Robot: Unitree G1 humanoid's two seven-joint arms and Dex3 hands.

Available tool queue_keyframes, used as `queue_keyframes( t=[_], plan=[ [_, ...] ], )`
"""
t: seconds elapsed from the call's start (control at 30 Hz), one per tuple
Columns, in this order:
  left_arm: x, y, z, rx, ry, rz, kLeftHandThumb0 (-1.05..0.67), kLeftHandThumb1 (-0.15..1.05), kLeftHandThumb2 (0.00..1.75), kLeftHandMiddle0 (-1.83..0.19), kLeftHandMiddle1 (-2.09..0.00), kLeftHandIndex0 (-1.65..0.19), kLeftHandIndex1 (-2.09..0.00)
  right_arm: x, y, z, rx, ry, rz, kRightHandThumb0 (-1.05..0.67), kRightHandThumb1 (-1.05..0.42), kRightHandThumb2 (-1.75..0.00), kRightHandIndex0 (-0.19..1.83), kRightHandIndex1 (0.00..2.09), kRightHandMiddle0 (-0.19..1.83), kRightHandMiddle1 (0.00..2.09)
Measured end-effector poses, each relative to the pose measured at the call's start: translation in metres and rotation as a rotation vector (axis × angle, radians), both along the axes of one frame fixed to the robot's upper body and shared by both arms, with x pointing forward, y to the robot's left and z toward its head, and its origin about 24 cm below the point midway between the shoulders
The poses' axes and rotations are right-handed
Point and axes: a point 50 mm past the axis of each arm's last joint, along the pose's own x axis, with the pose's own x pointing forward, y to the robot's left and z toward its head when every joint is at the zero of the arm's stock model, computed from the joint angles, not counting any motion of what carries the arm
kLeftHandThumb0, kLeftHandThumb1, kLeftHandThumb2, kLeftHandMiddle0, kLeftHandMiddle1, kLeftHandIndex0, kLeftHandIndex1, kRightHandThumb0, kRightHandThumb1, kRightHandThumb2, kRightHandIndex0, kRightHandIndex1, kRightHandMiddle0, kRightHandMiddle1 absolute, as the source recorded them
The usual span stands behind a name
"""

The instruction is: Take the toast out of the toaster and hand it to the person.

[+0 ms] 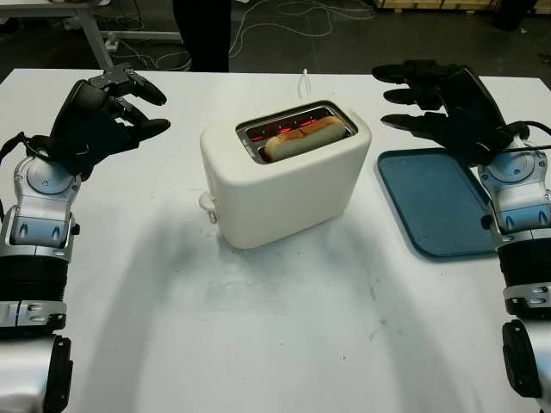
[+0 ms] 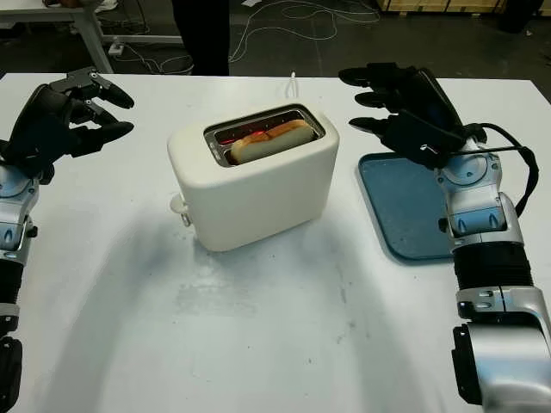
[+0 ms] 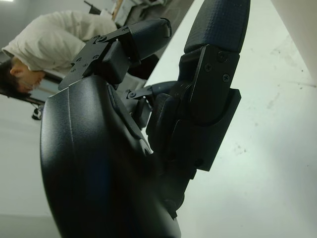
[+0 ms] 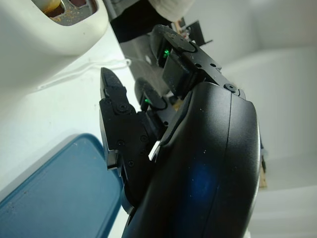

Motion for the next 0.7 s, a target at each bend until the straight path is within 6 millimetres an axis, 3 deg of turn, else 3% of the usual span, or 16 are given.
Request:
queue_keyframes(
  t=[0.7],
  plan=[
    [-0.0004,-0.0004,0.0008,0.001,-0.003,-0.001,-1.05,0.92,0.12,-0.47,-1.34,-0.43,-1.22,0.0002,-0.0001,-0.0007,0.001,0.003,0.000,-0.07,-0.92,-0.03,0.78,0.01,0.70,0.00]
  ],
)
